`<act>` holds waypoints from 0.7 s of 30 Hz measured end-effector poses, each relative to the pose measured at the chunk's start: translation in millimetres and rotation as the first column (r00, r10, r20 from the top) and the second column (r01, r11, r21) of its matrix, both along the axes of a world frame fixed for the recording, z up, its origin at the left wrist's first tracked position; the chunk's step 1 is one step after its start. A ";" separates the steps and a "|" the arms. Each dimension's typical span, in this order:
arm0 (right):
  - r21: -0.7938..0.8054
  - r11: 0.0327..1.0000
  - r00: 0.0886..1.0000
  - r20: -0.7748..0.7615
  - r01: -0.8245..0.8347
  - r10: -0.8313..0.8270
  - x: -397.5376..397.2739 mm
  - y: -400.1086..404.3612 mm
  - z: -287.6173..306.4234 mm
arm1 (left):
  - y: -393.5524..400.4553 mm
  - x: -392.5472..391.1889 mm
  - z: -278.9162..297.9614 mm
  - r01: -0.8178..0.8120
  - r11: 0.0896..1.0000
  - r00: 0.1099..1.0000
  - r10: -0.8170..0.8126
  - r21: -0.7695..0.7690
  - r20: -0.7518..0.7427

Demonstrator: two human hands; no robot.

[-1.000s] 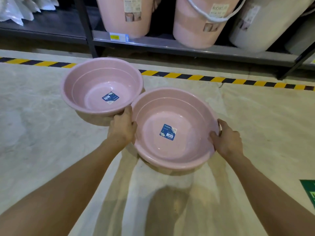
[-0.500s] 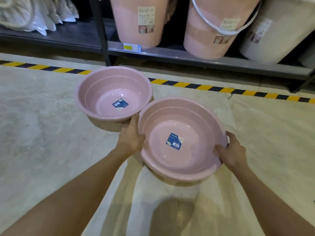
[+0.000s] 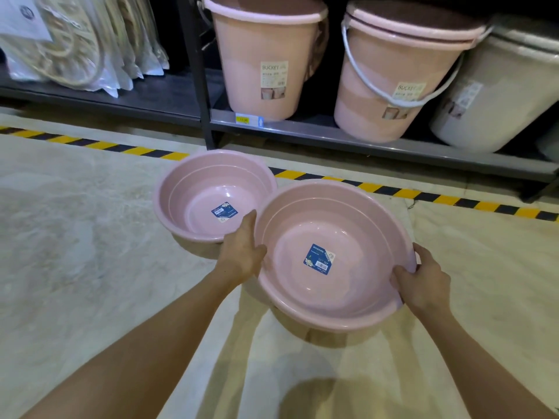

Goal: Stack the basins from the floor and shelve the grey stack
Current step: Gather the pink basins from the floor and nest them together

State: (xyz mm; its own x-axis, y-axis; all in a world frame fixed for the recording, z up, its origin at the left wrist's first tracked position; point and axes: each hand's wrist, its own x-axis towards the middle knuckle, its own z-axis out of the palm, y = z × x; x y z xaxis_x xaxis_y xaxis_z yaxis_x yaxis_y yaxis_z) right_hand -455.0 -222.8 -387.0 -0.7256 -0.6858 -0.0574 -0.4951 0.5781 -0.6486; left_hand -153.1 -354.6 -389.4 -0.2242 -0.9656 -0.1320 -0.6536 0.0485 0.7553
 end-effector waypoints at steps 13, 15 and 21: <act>-0.145 0.968 0.979 -0.038 -0.205 0.202 38.2 -111.2 180.7 | -48.6 59.1 209.4 -0.194 0.974 0.973 0.207 -0.120 0.106; -0.154 0.953 0.965 -0.038 -0.261 0.258 57.9 -129.7 198.3 | -53.4 80.3 227.9 -0.251 0.959 0.958 0.265 -0.129 0.109; -0.109 0.946 0.951 -0.073 -0.306 0.299 108.4 -189.3 186.7 | -89.2 124.9 213.4 -0.347 0.934 0.930 0.354 -0.089 0.093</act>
